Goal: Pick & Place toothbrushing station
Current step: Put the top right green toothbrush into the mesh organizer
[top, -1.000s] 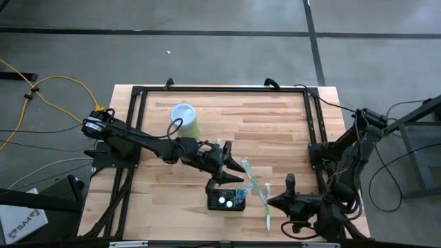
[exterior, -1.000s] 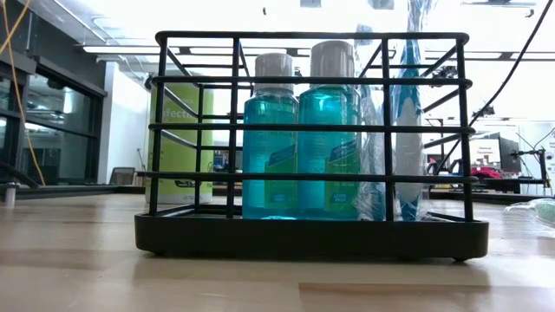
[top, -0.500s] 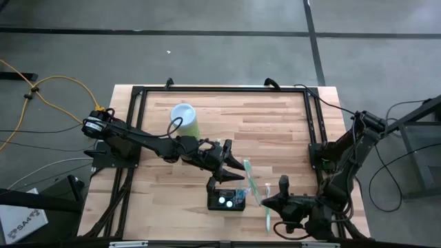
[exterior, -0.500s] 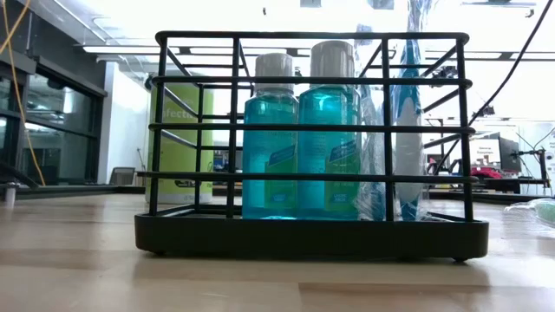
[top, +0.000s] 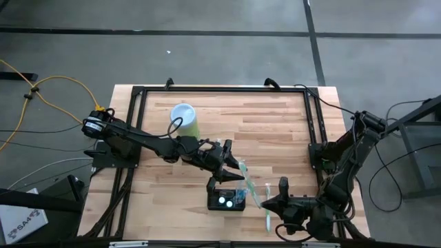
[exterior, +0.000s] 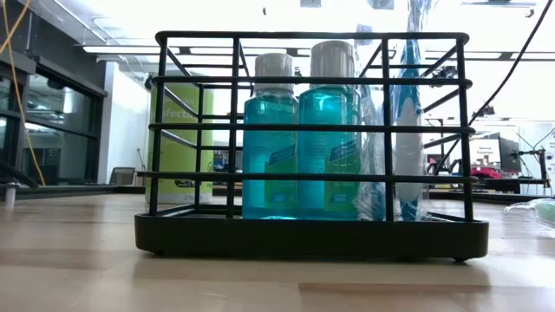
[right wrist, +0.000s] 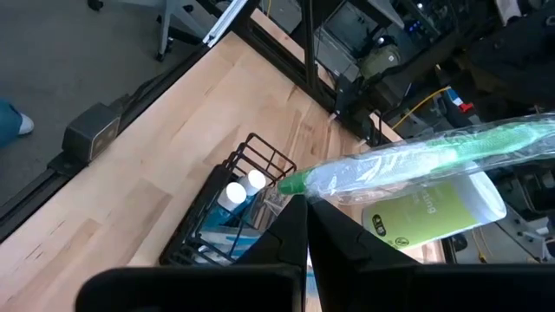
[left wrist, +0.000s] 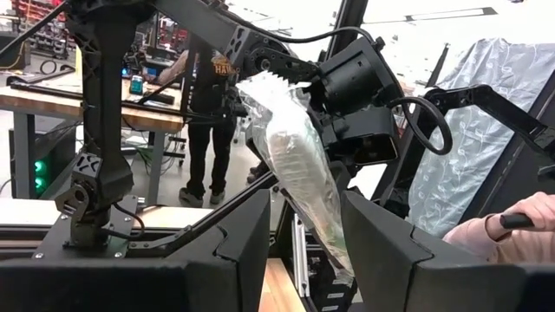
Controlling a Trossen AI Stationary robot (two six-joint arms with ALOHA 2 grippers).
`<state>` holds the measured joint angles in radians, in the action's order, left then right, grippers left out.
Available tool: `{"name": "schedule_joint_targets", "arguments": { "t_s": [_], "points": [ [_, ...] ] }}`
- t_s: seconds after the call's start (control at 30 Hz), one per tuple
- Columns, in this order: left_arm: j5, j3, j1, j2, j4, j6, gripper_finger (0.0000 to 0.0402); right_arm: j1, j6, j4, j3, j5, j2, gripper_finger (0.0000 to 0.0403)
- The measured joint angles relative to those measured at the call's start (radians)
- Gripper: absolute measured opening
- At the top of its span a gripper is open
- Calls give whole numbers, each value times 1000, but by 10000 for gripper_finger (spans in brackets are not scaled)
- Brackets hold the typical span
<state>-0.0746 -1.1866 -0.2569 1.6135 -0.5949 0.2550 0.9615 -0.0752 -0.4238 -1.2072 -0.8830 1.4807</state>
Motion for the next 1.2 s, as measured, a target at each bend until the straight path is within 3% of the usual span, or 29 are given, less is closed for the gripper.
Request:
{"name": "schedule_joint_targets", "arguments": {
  "t_s": [0.6, 1.2],
  "points": [
    [-1, 0, -3, 0, 0, -1, 135, -3, 26, -1, 0, 37, -1, 1],
    [-7, 0, -4, 2, 4, 1, 29, -34, 26, -8, 0, 55, -2, 1]
  ]
}}
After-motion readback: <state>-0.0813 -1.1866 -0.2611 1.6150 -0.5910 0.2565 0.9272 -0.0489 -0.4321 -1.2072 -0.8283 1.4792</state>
